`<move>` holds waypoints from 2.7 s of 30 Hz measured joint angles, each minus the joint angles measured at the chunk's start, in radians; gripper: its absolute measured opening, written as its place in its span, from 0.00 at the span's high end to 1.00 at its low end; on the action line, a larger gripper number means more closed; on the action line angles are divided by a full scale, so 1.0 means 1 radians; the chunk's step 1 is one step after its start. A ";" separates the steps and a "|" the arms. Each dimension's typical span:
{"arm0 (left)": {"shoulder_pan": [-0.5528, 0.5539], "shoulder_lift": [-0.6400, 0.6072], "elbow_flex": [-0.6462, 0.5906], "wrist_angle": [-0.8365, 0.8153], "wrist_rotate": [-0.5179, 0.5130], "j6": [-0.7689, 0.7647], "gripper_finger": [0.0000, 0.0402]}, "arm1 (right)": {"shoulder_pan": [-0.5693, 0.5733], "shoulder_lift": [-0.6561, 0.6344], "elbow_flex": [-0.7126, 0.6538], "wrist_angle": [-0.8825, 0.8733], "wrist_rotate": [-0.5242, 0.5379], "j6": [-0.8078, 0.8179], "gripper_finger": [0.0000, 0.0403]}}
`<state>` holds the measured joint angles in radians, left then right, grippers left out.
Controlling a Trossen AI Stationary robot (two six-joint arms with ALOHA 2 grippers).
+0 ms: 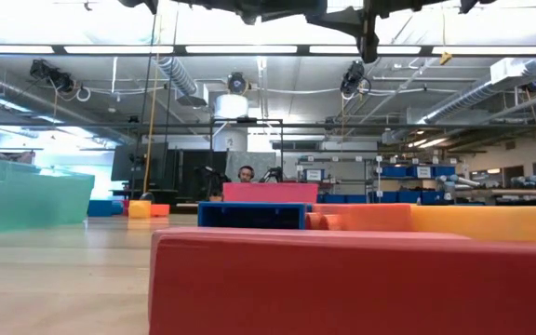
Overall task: Sort blocks by size
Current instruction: Put the blue 4 studded building block into the teal bin, then put the blue 1 studded building block into the red bin
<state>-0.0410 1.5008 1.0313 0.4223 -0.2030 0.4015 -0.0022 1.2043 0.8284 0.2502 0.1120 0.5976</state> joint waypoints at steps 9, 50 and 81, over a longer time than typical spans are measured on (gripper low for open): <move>0.002 -0.183 0.000 -0.464 -0.138 -0.449 0.59 | -0.029 -0.008 0.000 -0.187 0.000 0.033 0.49; -0.046 -0.541 -0.348 -1.586 0.104 -1.482 0.45 | -0.026 -0.006 -0.001 -0.380 0.000 0.110 0.52; -0.046 -0.531 -0.127 -1.126 0.011 -0.696 0.46 | 0.020 0.116 0.089 -0.284 0.045 -0.010 0.49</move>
<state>-0.0872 0.9695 0.9047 -0.7033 -0.1919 -0.2944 0.0179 1.3207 0.9174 -0.0340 0.1570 0.5881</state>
